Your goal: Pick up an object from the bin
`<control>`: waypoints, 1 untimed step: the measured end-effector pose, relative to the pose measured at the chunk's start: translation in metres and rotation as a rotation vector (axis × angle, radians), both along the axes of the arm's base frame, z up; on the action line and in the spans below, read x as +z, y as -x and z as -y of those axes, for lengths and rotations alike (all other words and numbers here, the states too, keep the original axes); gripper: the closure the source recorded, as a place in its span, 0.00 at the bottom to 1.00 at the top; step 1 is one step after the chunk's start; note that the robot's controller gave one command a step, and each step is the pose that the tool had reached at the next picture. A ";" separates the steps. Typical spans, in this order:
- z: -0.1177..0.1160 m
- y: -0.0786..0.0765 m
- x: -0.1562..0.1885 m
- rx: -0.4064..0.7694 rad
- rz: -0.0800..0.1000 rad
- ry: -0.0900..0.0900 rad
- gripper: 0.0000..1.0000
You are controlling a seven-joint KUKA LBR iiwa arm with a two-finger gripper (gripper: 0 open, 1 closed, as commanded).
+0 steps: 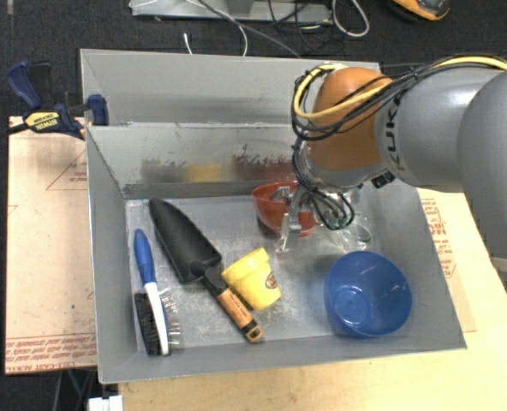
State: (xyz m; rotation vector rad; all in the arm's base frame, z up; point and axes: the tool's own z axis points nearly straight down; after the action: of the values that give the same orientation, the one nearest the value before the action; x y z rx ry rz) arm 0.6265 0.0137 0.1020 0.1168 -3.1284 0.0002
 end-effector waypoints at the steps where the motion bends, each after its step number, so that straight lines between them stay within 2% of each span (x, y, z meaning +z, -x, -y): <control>1: 0.000 0.000 0.000 0.000 0.000 0.000 1.00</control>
Offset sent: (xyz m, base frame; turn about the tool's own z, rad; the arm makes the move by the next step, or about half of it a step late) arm 0.0124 0.0068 0.1505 0.0033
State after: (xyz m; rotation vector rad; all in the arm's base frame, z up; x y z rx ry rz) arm 0.6266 0.0135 0.1024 0.1162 -3.1281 0.0008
